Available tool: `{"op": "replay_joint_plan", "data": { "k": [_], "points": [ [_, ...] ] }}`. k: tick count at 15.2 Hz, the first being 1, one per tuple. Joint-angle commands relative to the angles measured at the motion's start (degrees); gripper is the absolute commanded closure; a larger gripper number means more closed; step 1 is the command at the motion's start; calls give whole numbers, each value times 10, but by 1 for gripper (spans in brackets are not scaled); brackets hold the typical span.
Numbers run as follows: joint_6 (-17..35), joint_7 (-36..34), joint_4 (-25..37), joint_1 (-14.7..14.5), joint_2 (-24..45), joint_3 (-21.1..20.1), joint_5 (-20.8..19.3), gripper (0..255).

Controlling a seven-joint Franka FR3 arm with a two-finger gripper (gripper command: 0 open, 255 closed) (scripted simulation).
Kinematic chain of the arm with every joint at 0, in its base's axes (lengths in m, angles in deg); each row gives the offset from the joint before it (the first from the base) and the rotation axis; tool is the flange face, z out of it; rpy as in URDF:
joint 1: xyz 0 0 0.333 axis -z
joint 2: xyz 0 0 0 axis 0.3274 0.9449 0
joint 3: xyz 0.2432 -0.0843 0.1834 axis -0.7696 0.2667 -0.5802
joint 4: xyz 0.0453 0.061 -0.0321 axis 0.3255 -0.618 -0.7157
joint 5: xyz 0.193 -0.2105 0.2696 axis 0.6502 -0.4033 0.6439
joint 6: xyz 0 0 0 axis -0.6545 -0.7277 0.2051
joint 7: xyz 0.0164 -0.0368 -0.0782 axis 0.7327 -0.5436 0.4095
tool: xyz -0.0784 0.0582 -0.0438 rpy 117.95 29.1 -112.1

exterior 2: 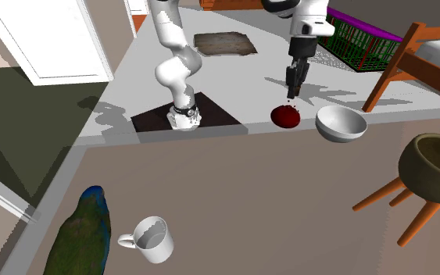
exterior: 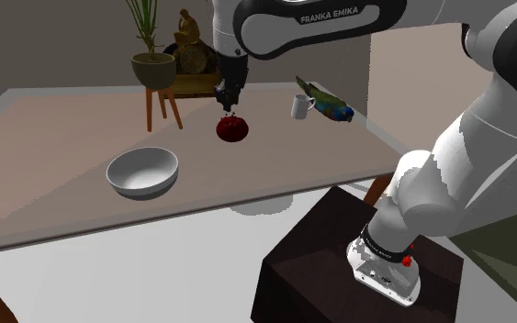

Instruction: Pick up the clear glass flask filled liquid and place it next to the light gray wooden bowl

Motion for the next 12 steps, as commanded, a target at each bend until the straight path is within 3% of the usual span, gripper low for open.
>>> {"op": "replay_joint_plan", "data": {
  "k": [1,12],
  "points": [
    [17,-4,-16,0,1,0,-2,255],
    [98,-26,-85,2,15,1,-13,255]
  ]
}}
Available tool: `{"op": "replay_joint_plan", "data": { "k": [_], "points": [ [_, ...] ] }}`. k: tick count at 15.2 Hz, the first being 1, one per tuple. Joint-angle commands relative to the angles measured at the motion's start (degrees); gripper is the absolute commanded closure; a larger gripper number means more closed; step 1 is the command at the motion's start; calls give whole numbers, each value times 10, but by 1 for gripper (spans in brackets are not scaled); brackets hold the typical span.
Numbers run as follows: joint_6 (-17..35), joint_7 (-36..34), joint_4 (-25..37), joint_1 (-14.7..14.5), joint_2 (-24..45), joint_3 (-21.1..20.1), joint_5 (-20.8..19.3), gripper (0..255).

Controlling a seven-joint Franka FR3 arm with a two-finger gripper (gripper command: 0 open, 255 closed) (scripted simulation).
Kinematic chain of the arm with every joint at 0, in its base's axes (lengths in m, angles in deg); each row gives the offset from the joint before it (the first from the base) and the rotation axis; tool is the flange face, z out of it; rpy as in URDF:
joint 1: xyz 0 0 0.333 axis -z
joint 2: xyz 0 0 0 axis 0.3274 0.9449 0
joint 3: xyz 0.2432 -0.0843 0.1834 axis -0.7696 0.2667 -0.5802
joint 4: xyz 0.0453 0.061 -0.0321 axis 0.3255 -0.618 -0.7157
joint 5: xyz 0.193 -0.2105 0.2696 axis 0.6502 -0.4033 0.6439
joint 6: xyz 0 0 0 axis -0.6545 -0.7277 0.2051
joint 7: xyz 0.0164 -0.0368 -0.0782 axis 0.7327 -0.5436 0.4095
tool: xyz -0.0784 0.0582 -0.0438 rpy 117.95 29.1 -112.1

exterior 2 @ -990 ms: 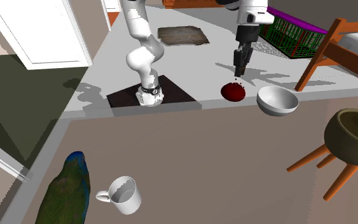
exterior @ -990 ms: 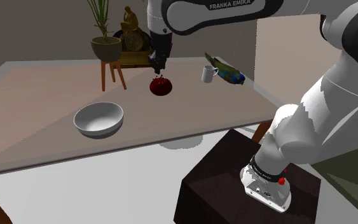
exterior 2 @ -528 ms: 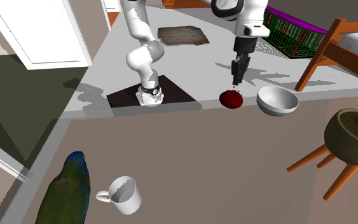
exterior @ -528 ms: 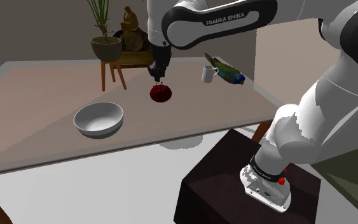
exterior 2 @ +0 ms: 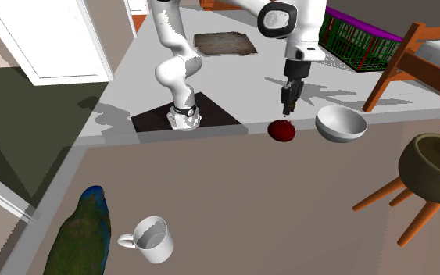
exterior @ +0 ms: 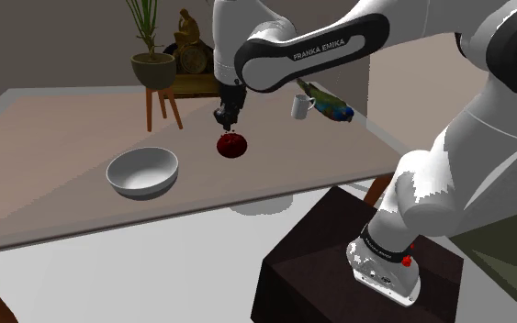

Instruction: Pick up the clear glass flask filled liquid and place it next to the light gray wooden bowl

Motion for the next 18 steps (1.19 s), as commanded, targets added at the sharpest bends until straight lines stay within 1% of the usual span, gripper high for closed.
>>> {"op": "replay_joint_plan", "data": {
  "k": [1,6,7,15,16,18],
  "points": [
    [15,-5,-12,0,4,0,-3,255],
    [52,-17,-38,2,15,0,-10,255],
    [66,-21,-47,2,21,0,-14,255],
    [66,-21,-47,2,21,0,-14,255],
    [66,-21,-47,2,21,0,-14,0],
    [66,-21,-47,2,21,0,-14,0]
  ]
}}
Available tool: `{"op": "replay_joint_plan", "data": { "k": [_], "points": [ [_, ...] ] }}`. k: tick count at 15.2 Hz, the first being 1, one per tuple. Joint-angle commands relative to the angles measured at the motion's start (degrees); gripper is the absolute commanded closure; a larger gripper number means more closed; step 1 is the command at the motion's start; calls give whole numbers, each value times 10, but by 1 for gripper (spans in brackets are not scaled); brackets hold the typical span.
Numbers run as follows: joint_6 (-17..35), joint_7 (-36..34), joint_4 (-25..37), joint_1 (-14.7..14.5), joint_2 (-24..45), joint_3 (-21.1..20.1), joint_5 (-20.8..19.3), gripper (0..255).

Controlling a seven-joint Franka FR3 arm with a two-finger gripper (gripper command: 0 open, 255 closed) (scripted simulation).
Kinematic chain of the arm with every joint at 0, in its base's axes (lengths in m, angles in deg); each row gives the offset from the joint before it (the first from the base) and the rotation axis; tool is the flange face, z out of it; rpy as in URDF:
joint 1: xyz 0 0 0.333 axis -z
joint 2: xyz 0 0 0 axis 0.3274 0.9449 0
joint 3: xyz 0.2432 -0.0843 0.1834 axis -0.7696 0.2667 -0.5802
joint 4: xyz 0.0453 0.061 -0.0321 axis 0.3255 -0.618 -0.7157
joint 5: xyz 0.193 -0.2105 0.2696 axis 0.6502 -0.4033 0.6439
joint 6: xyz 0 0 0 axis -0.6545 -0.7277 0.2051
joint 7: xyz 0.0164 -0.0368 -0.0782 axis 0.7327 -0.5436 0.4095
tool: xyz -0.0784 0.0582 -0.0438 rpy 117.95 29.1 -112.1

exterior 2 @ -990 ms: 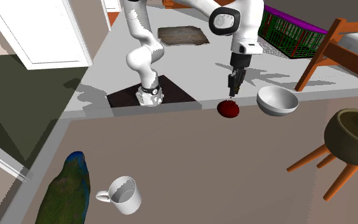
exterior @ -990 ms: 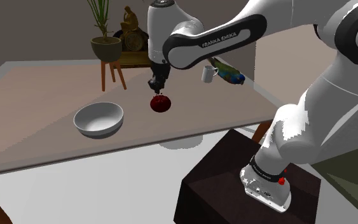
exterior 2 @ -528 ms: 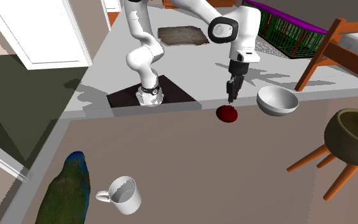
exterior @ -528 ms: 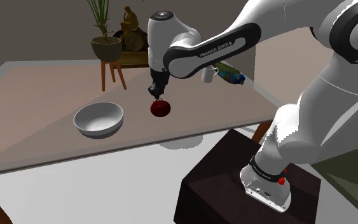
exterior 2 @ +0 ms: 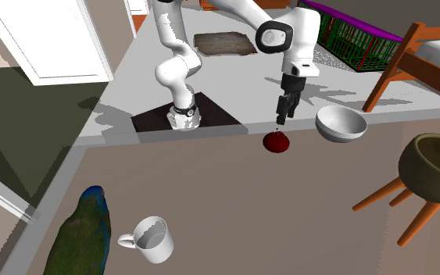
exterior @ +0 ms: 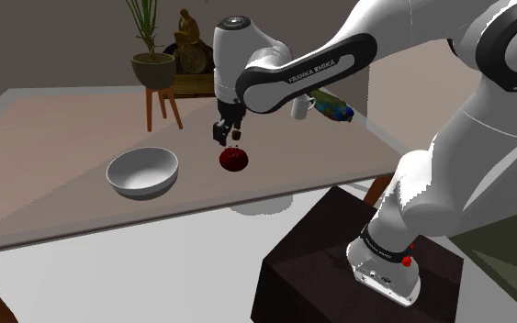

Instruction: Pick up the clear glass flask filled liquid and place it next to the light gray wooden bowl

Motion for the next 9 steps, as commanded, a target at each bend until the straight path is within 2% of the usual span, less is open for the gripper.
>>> {"op": "replay_joint_plan", "data": {
  "k": [1,3,7,9],
  "points": [
    [0,0,0,0,0,0,0,0],
    [0,0,0,0,0,0,0,0],
    [-70,8,37,-8,-32,-8,15,0],
    [-70,8,37,-8,-32,-8,15,0]
  ]
}}
